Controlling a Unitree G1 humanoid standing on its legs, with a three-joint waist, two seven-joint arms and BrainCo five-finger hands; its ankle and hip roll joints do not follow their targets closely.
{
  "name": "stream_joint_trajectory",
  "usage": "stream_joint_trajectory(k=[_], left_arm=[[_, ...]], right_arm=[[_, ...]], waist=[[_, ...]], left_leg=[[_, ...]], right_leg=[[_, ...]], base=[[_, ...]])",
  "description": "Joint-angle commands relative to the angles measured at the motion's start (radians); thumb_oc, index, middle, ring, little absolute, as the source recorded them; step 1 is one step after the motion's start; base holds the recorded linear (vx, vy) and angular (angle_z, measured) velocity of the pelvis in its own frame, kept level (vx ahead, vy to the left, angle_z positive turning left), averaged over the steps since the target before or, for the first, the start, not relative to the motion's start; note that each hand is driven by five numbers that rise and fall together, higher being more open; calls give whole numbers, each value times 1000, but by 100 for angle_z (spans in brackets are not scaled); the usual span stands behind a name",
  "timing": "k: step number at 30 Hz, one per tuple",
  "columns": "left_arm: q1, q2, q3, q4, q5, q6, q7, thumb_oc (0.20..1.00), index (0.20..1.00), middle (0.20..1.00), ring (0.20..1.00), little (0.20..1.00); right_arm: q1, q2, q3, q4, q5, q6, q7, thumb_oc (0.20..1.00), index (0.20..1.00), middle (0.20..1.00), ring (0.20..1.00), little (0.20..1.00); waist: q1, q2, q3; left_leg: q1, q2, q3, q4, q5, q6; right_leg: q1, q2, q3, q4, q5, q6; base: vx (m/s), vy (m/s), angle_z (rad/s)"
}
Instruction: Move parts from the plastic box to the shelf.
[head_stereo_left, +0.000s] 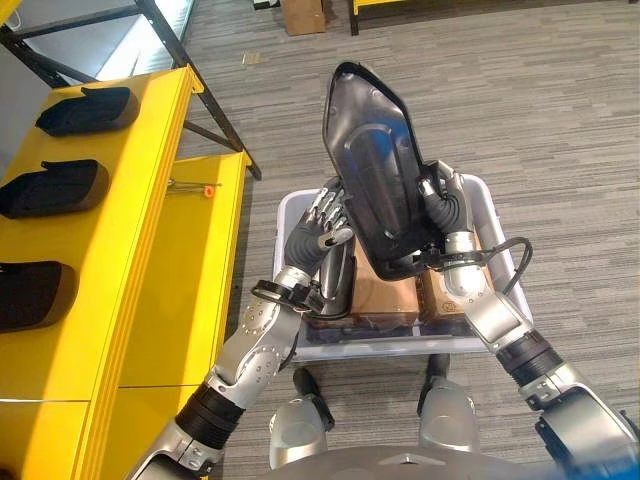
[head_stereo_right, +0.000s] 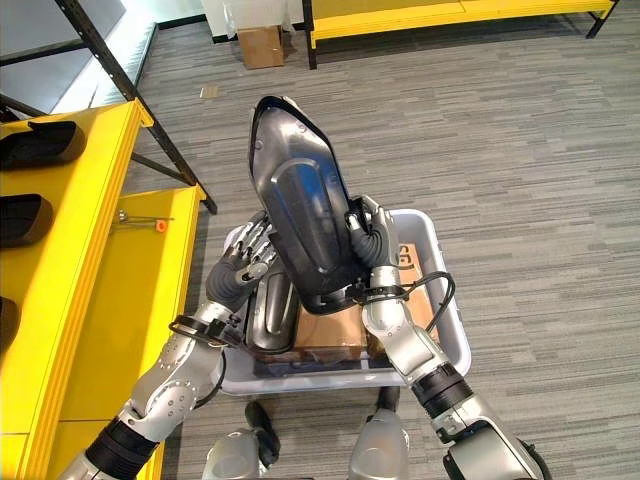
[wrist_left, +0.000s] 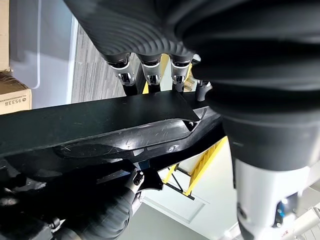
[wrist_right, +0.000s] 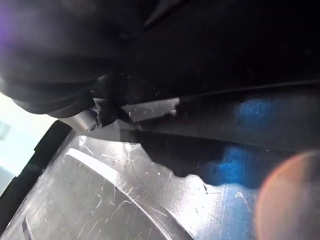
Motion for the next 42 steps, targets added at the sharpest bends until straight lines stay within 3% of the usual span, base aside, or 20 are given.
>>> stream_joint_trajectory(k=[1,12,20,26,34,42], left_arm=[[-82,-11,-108,-60,-24,-8,-17,1000,1000,1000,1000,1000],[-103,-39,-134,-47,-20,-2,26,1000,1000,1000,1000,1000],[-138,-48,-154,-34,-21,5,33,1000,1000,1000,1000,1000],[-157,-61,-162,-25,-4,16,62,1000,1000,1000,1000,1000],[-189,-84,-171,-5,7,73,100,1000,1000,1000,1000,1000],[-212,-100,-184,0,8,88,116,1000,1000,1000,1000,1000]], right_arm=[[-137,62,36,-52,-82,-63,-21,200,200,200,200,200],[-184,75,61,-72,-135,-24,25,200,200,200,200,200],[-224,83,113,-48,-233,-51,45,200,200,200,200,200],[-248,95,153,-43,-239,-36,51,200,200,200,200,200],[-273,112,178,-46,-309,-30,59,200,200,200,200,200],[-286,117,192,-41,-312,-21,52,200,200,200,200,200]], waist=[[9,-14,-2],[14,-19,4],[21,-22,9],[26,-27,4],[30,-36,-1],[28,-43,-1]], left_leg=[[34,75,-3,97,-125,0],[29,79,-6,97,-123,-4],[17,83,-16,101,-120,-7],[18,84,-20,99,-118,-9],[17,91,-23,101,-115,-14],[18,94,-23,101,-113,-16]], right_leg=[[12,-43,-41,49,-99,30],[9,-42,-43,49,-98,31],[0,-42,-48,54,-97,33],[4,-39,-49,52,-98,32],[6,-36,-53,50,-97,34],[7,-35,-50,47,-93,37]], base=[[0,0,0],[0,0,0],[-2,-9,0],[0,0,0],[0,-4,0],[0,0,0]])
